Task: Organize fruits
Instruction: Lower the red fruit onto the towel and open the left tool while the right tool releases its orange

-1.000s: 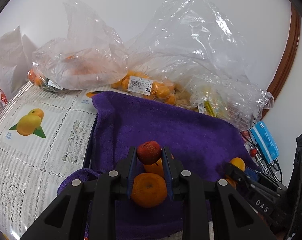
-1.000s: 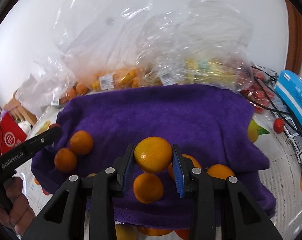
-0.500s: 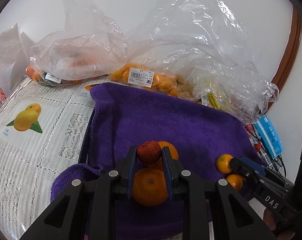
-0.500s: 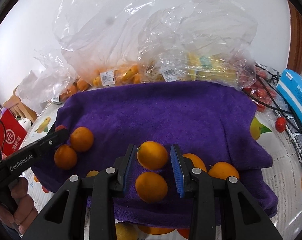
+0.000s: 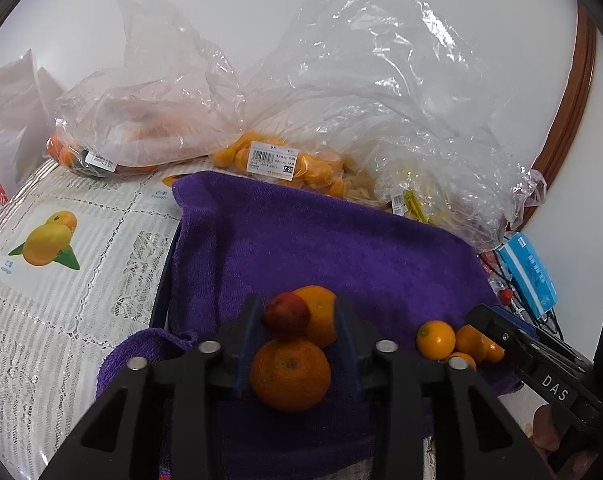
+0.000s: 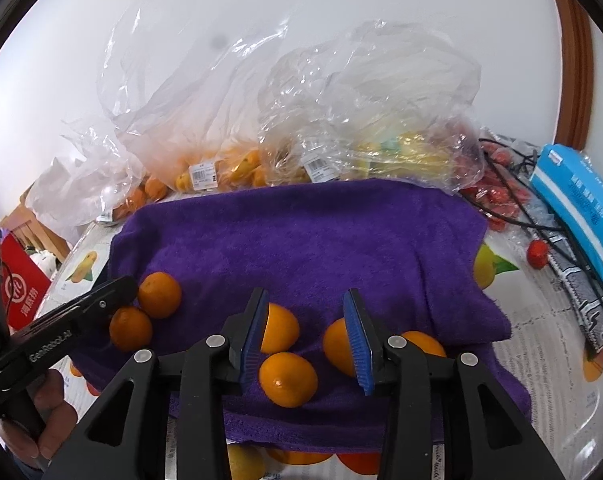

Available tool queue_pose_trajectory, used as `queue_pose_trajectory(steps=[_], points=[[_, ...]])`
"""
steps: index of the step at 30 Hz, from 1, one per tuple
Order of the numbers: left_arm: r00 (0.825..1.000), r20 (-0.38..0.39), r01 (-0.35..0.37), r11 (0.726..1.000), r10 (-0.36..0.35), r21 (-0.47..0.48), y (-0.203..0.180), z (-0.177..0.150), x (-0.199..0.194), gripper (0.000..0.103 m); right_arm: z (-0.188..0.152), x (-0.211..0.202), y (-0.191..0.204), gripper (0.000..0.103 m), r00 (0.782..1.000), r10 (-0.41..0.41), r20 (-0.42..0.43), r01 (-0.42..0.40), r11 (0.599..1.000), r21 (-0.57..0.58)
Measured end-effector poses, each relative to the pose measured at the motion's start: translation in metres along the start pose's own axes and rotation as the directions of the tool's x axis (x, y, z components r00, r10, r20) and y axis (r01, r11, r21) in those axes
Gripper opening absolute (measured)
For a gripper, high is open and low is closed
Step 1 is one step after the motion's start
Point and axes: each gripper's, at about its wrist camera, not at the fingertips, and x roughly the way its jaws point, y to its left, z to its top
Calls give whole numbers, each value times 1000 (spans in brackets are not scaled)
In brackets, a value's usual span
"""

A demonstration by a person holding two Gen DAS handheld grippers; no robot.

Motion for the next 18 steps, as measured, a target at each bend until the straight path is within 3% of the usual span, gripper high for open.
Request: queue_pose_trajectory(steps=[6, 14, 18], points=[[1000, 13, 9, 1000, -9, -12, 1, 0, -4, 42, -1, -5, 0, 39, 999, -28, 39, 28, 999, -16], [998, 63, 29, 999, -30, 19, -6, 1, -17, 56, 0, -15, 2, 39, 993, -60, 102, 64, 997, -37], [998, 66, 19, 999, -21, 32, -9, 1, -17, 56, 3, -12, 4, 39, 997, -46, 63, 50, 997, -57]])
